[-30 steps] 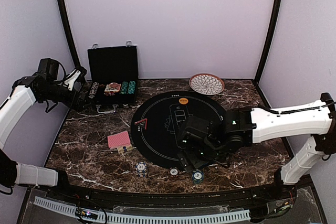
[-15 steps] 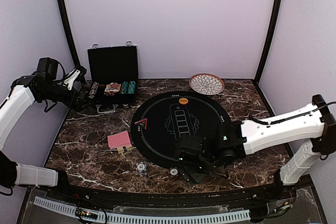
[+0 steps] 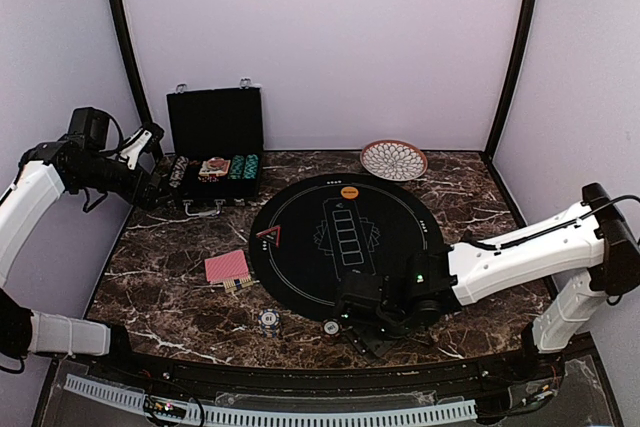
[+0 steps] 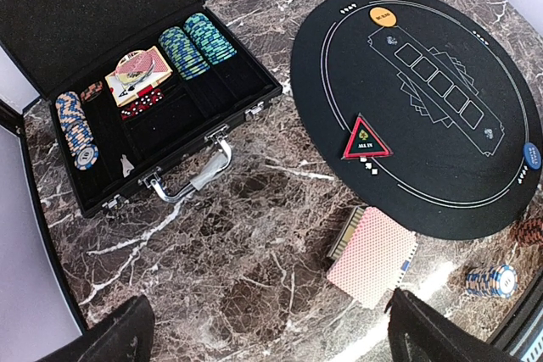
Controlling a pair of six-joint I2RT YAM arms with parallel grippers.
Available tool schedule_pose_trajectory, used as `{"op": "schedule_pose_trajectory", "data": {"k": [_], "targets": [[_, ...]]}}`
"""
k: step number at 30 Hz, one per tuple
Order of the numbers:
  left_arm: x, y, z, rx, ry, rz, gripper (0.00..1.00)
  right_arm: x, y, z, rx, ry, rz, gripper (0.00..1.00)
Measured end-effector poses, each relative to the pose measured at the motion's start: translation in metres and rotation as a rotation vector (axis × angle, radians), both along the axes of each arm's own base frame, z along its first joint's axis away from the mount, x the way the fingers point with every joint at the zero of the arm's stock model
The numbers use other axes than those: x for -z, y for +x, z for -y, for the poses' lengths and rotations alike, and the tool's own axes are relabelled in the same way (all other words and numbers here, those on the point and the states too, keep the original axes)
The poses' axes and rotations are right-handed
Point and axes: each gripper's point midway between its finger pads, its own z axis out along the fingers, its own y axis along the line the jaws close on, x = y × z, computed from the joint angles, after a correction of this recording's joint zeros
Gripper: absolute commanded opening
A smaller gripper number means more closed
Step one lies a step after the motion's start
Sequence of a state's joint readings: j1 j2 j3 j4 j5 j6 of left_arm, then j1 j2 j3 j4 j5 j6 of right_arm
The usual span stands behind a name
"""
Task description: Distribute texas hold em gaming equipment
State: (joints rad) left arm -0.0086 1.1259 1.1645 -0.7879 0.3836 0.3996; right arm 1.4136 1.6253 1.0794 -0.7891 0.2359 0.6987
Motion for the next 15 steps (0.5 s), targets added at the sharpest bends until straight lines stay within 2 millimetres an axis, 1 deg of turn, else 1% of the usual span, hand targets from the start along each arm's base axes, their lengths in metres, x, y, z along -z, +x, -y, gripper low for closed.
{"op": "schedule_pose_trajectory", "data": {"k": [11, 15], "targets": [[-0.0001, -0.0001, 0.0002, 0.000, -0.001, 0.000, 0.99, 0.0092, 0.0021, 0.0085, 0.013, -0.020, -0.003, 0.71], [-0.0001, -0.0001, 0.0002, 0.000, -0.001, 0.000, 0.99, 0.0090, 0.0048, 0.0077, 0.018, -0.014, -0.001, 0.69]]}}
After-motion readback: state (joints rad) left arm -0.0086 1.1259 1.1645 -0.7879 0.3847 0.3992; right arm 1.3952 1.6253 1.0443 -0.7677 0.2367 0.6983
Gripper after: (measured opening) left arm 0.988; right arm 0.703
